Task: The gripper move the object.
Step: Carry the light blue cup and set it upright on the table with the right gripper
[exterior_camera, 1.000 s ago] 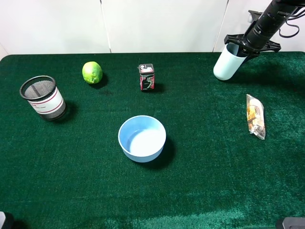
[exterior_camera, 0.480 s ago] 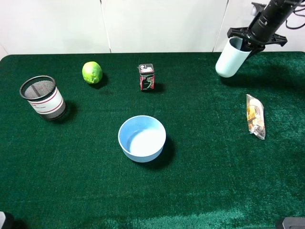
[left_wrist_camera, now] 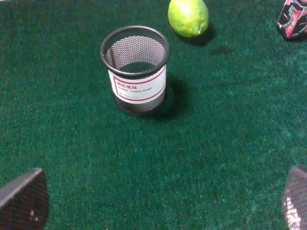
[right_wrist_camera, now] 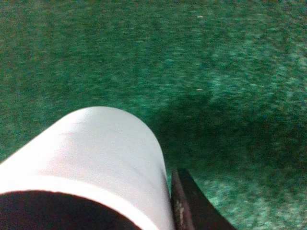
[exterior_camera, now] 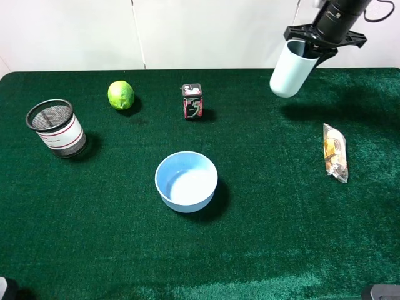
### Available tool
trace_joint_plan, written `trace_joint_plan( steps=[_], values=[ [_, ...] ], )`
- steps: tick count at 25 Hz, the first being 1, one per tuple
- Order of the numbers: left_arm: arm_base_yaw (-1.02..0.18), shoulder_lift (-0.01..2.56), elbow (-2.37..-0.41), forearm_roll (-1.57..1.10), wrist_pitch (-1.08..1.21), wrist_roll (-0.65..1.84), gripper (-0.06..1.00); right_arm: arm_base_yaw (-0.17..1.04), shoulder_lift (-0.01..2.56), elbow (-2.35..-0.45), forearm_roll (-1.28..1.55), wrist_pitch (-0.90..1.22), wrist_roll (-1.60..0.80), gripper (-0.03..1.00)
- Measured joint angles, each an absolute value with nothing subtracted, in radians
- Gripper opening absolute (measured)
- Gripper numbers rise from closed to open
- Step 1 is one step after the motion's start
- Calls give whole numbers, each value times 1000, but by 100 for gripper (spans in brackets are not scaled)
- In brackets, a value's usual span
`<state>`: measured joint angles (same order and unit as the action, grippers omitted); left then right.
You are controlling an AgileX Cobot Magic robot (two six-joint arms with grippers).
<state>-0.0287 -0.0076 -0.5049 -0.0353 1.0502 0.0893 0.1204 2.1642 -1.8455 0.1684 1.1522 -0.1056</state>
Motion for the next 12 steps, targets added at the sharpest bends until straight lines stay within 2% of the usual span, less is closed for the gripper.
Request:
trace_joint_plan(
  steps=[12],
  values=[
    [-29, -8, -505, -35, 1050, 89, 99, 299, 2094, -1846, 84, 1212, -42, 2]
  ],
)
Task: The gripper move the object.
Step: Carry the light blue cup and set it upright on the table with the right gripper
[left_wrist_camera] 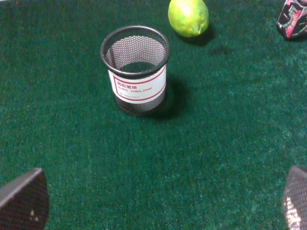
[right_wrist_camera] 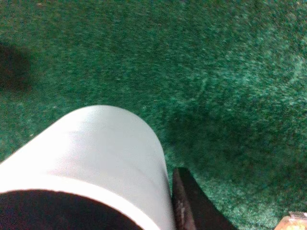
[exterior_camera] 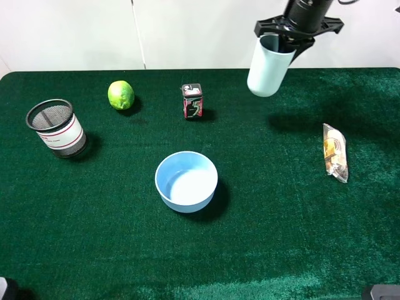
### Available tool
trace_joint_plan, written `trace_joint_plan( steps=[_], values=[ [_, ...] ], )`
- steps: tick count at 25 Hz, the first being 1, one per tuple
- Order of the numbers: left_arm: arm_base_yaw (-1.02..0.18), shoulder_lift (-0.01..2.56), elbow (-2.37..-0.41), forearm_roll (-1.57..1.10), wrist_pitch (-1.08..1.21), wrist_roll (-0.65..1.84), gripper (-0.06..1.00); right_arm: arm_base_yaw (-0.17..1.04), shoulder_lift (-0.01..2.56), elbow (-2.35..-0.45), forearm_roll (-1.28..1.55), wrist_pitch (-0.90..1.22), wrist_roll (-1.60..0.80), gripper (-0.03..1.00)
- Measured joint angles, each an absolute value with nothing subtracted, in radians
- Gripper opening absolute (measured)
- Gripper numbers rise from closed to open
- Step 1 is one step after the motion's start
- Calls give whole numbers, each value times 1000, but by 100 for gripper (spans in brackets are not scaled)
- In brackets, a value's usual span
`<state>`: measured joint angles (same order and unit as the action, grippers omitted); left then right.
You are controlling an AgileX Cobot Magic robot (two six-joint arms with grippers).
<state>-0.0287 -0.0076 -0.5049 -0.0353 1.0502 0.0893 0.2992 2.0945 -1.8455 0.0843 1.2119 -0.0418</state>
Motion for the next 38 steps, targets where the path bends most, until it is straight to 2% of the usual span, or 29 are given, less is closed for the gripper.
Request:
trace_joint_plan(
  steps=[9, 15, 28, 38],
  values=[
    [-29, -8, -505, -35, 1050, 89, 99, 440, 2089, -1837, 59, 1213, 9, 2],
    [-29, -8, -505, -35, 1050, 89, 99, 507, 2064, -1748, 56, 1209, 32, 2],
    [-29, -8, -505, -35, 1050, 89, 99, 523, 1897, -1360, 82, 962, 53, 2],
    [-29, -8, -505, -35, 1050, 90, 99, 572, 1879, -1226, 66, 828, 53, 2]
  ],
)
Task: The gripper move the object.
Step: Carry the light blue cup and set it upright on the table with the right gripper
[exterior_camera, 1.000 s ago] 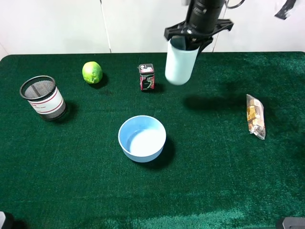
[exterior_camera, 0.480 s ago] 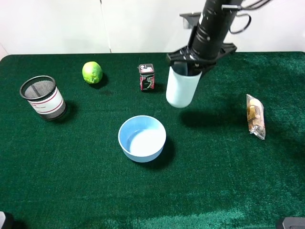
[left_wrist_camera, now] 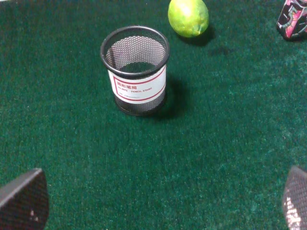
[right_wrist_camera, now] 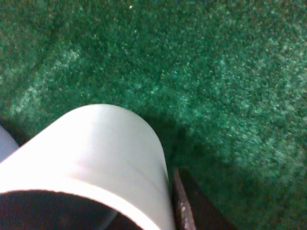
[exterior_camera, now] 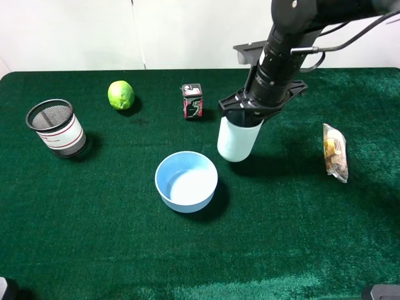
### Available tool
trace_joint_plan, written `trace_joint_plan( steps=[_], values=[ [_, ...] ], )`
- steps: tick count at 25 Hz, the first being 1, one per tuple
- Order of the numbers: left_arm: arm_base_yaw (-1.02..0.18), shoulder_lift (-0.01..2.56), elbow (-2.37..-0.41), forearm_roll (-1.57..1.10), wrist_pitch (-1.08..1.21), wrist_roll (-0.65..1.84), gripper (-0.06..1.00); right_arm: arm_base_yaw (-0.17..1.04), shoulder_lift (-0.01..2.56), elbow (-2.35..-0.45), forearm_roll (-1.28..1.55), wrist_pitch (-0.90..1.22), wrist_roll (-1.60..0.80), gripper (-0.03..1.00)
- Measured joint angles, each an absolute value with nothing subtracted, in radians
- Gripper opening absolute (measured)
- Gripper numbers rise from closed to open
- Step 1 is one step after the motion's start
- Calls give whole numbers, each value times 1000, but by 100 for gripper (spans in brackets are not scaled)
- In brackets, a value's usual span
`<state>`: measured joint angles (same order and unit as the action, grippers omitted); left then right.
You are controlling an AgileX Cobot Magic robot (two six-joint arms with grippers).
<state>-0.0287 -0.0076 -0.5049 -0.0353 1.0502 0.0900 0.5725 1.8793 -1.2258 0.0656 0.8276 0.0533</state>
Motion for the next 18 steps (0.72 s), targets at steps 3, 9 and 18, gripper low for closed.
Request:
trace_joint_plan(
  steps=[3, 9, 18],
  values=[
    [-29, -8, -505, -35, 1050, 90, 99, 595, 1879, -1215, 66, 797, 53, 2],
    [-29, -8, -505, -35, 1050, 90, 99, 601, 1879, -1208, 48, 759, 58, 2],
    [-29, -8, -505, -35, 1050, 90, 99, 601, 1879, -1137, 13, 706, 61, 2]
  ],
)
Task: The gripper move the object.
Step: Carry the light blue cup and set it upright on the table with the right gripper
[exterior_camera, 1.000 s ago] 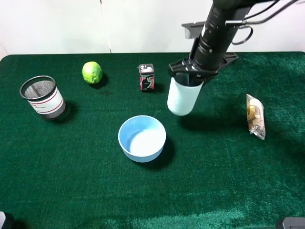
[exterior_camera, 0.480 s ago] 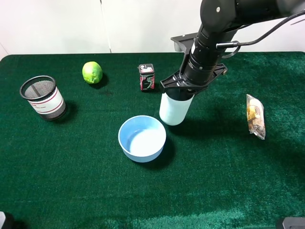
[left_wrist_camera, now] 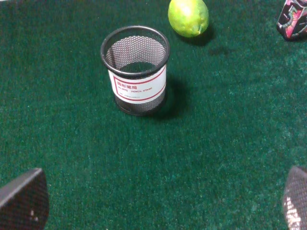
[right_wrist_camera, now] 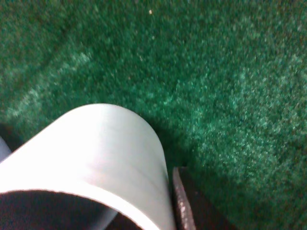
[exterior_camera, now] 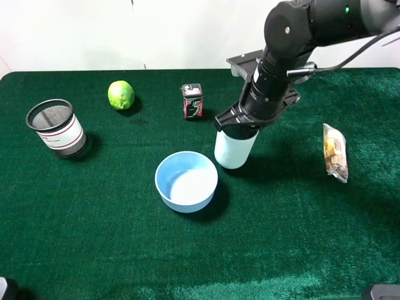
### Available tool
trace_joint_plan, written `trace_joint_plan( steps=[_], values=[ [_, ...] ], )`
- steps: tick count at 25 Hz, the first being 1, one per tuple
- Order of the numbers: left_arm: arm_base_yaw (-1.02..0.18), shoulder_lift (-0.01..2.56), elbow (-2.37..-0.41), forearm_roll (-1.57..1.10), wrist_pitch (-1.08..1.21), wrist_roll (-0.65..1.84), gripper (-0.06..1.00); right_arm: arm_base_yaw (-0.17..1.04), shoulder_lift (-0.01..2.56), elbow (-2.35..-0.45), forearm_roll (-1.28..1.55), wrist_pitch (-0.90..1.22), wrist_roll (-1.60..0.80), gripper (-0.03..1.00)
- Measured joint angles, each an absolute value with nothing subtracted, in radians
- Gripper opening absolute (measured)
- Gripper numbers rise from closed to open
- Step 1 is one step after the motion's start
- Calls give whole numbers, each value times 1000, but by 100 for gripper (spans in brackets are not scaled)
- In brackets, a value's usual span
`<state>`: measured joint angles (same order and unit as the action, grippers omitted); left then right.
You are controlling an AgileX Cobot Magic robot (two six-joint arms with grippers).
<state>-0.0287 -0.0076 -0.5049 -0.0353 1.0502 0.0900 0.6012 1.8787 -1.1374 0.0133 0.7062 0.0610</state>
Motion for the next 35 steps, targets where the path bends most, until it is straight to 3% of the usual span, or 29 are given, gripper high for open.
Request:
trace_joint_plan(
  steps=[11, 14, 19, 21, 35],
  values=[
    [-29, -8, -505, -35, 1050, 90, 99, 601, 1879, -1127, 9, 705, 65, 3],
    [-29, -8, -505, -35, 1050, 90, 99, 601, 1879, -1127, 9, 705, 66, 14],
    [-29, -8, -505, -35, 1050, 90, 99, 601, 1878, -1127, 9, 705, 77, 43],
    [-29, -8, -505, -35, 1050, 90, 99, 601, 1878, -1127, 9, 705, 80, 49],
    [-29, -8, -505, -35, 1050, 90, 99, 601, 1828, -1129, 9, 761, 82, 51]
  ],
)
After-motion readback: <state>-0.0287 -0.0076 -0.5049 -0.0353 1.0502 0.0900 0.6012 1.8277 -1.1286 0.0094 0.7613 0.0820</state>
